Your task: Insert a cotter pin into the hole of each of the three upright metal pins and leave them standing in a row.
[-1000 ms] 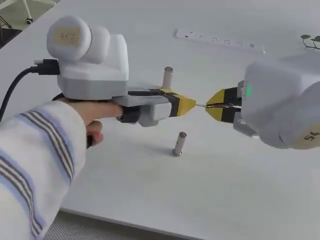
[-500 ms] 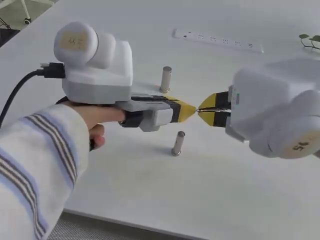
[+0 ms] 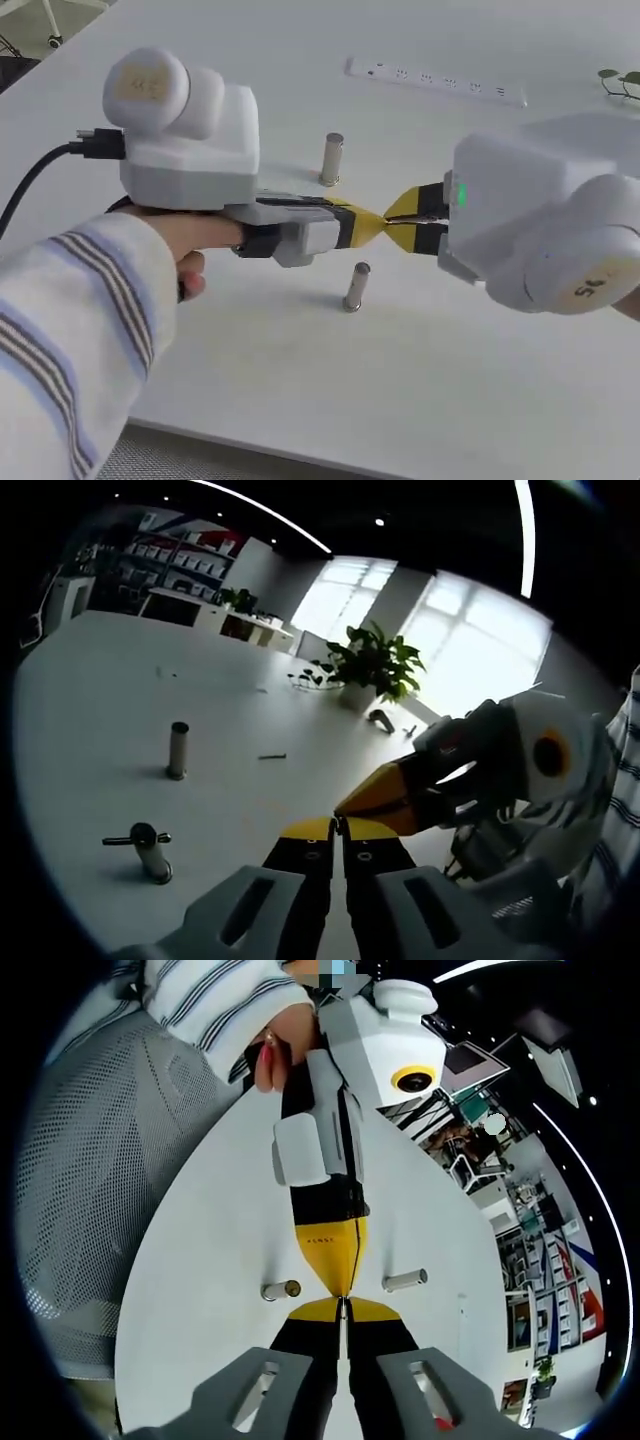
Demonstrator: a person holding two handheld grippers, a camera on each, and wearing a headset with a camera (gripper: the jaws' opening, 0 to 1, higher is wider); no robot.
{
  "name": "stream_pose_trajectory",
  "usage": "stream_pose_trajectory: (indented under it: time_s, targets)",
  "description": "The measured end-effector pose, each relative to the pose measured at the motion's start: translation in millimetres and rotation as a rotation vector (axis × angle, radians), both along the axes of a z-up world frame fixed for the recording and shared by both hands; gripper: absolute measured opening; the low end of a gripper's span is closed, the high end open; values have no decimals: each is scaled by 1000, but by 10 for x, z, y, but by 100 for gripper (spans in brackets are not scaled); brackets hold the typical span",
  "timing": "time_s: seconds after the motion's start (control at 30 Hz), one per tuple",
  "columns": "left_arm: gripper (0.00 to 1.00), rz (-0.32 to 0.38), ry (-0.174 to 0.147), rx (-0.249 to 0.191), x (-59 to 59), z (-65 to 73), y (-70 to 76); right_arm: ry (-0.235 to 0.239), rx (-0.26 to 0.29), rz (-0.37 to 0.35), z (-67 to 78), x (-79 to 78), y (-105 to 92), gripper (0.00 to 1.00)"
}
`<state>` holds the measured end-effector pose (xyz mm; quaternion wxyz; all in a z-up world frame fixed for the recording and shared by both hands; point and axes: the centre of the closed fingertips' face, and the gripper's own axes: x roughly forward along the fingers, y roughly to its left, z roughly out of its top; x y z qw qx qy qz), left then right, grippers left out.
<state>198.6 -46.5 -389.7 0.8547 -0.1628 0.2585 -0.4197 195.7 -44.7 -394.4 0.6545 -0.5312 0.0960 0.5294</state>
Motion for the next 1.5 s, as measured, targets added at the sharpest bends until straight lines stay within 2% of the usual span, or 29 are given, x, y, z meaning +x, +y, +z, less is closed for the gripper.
stream_pose_trajectory:
  time_s: [0.07, 0.2, 0.27, 0.4, 0.5, 0.63, 0.7, 0.77, 0.87, 1.0, 1.03, 1.07, 1.1, 1.13, 1.17, 1.23, 1.27, 1.3, 1.37, 1.5]
  targets:
    - [0, 4, 30, -14, -13, -10, 7, -5, -5, 11, -8, -11, 8, 0]
    - [0, 11, 30, -8, -23, -13, 21, -4, 1, 12, -15, -18, 25, 0]
    - [0, 37, 58, -27, -14, -2, 32, -8, 9, 9, -7, -10, 33, 0]
    - [0, 38, 51, -25, -17, 7, 43, 12, 36, -3, 5, -2, 45, 0]
    - [0, 40, 58, -34, -21, 17, 54, 26, 59, -8, 13, -3, 48, 0]
    - [0, 41, 51, -28, -25, 26, 69, 31, 58, -22, 3, 13, 23, 1]
    - [0, 35, 51, -29, -36, 33, 78, 50, 64, -32, -15, 17, 2, 6]
    - [0, 28, 45, -23, -48, 37, 92, 79, 74, -47, -38, 14, -33, 7]
    - [0, -2, 14, 0, -87, 58, 115, 134, 95, -79, -73, 9, -86, 11]
    - [0, -15, -12, 12, -116, 90, 155, 230, 147, -137, -98, 12, -140, 14]
    - [0, -18, -20, 16, -120, 96, 161, 280, 166, -153, -109, -9, -146, 15]
    - [0, -48, -67, 46, -150, 120, 184, 431, 226, -181, -128, -64, -136, 15]
    - [0, -59, -76, 57, -167, 123, 187, 504, 243, -193, -129, -115, -134, 28]
    - [0, -71, -86, 75, -180, 118, 195, 533, 254, -200, -127, -129, -126, 31]
    - [0, -84, -108, 99, -179, 118, 211, 602, 274, -191, -105, -189, -103, 34]
    - [0, -105, -138, 112, -187, 149, 222, 645, 331, -169, -20, -200, -53, 32]
    - [0, -110, -148, 113, -197, 171, 225, 678, 339, -171, -5, -215, -49, 31]
    - [0, -118, -158, 114, -209, 189, 224, 730, 354, -171, 23, -242, -35, 31]
    - [0, -140, -186, 118, -244, 236, 215, 785, 367, -153, 60, -267, -9, 30]
    - [0, -188, -237, 131, -328, 316, 174, 837, 376, -133, 100, -291, 35, 26]
